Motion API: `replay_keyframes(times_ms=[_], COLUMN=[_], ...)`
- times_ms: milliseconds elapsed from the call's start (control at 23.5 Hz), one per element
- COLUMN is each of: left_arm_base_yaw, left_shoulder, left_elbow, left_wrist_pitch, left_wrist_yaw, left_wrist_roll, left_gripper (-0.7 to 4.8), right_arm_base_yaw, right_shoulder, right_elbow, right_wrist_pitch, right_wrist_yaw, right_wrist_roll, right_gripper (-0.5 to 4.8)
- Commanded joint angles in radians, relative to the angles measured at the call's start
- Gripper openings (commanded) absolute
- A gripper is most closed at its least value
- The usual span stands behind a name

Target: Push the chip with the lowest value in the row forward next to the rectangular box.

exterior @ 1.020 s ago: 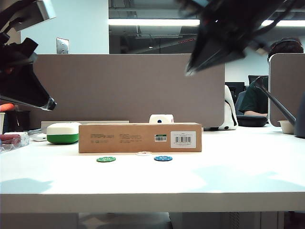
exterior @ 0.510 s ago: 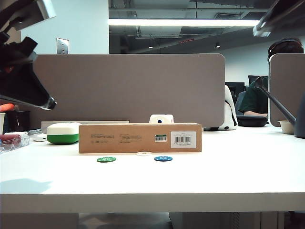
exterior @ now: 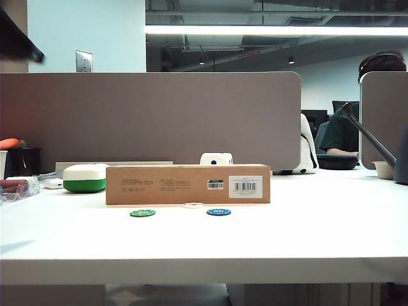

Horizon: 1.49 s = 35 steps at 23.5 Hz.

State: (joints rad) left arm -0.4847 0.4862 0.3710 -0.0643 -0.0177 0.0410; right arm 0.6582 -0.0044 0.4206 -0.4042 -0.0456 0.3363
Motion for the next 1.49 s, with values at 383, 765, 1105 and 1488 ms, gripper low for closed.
replay_keyframes(times_ms=[383,765,1105,1488], left_arm_base_yaw=[0.370,0.447,0.463,0.464], left_shoulder=[-0.289,-0.430,-0.484,-0.484], left_elbow=[0.001,-0.146,-0.333,-0.364], left_wrist_pitch=[-0.018,0.020,0.130,0.163], left_wrist_yaw=[-0.059,-0.135,0.004,0.024], left_wrist_roll=[0.016,-0.045,-0.144,-0.019], left_gripper=[-0.05,-0.05,-0.05,-0.05], right_arm_base_yaw=[-0.005,-0.006,-0.005,-0.005], right_shoulder=[0.012,0.009,0.005,0.005], right_elbow=[0.020,0.020,0.020,0.020], right_wrist_pitch=[0.025,0.025,0.019,0.011], right_wrist_yaw=[-0.009,-0.009,-0.009,-0.009], right_wrist_roll=[0.003,0.004,0.004,0.004], right_gripper=[-0.06,-0.06,-0.06,-0.06])
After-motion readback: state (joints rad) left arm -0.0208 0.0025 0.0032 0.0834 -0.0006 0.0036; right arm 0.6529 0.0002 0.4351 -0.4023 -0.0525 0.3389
